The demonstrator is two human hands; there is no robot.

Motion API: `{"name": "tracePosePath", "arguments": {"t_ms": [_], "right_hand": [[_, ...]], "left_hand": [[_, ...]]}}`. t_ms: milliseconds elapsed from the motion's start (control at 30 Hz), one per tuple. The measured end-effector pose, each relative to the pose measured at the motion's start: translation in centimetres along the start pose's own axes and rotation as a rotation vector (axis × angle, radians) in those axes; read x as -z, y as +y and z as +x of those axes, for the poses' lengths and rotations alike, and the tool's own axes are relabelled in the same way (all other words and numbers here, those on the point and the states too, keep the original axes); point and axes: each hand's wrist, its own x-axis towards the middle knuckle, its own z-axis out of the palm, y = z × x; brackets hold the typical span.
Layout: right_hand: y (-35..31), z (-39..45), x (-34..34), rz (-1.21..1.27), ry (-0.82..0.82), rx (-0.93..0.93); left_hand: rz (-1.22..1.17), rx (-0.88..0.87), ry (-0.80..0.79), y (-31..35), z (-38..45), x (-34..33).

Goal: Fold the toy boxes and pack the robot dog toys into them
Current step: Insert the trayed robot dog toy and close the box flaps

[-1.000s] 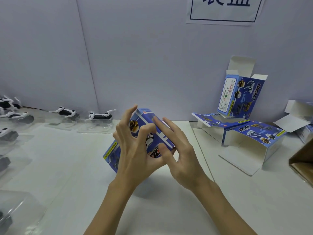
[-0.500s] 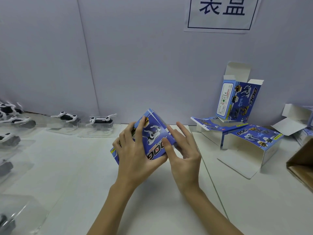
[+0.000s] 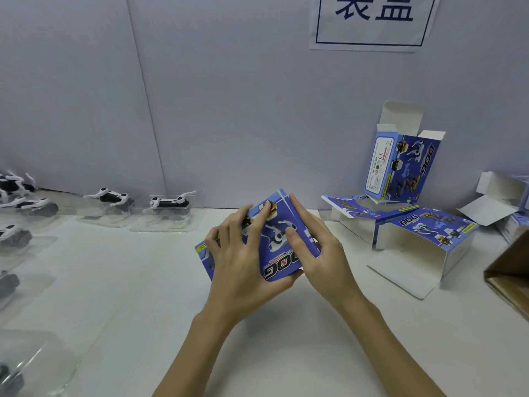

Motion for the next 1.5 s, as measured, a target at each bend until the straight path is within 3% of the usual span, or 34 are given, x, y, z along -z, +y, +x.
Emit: {"name": "tracePosePath", "arguments": {"t_ms": [300,667,800,900,967,1067,1167,1267,1400,1500], "right_hand": [[-0.2,0.2,0.0,-0.010,-0.071,0.048],[0.7,0.3,0.5,-0.216,-0.100,0.107],[0.9,0.5,1.4,-0.082,-0.162,0.041],[1.3,1.1,2.2,-0.104,-0.063,0.034],[2.1,1.6,3.0,-0.179,0.068,0.004],[3.0,2.2,4.2,-0.170,0.224,-0.191],[2.4,2.1,4.7,-0.031,0.089,-0.393],[2.1,1.7,4.5,-0.140,-0.041,-0.238],[2.3,1.4,3.4,-0.377,-0.030,0.110],[2.3,1.5,3.5,-0.477,0.099,0.072]], "left_hand": [[0.021,-0.005,0.037,0.0,-0.1,-0.2],[0.005,-0.049,0.039,-0.5,0.0,-0.7],[-0.024,-0.086,0.008,-1.0,0.2,-0.7],[0.025,-0.088,-0.051,-1.9,-0.2,-0.8],[-0.041,0.010,-0.156,-2.9,-0.7,-0.8],[-0.353,0.269,-0.263,-3.6,-0.8,-1.1],[-0.579,0.489,-0.134,-3.4,-0.3,-1.4],[-0.662,0.690,0.021,-4.2,0.1,-1.0],[-0.837,0.832,0.100,-4.8,0.1,-0.1],[-0.948,0.805,0.058,-4.2,0.4,0.3]]}}
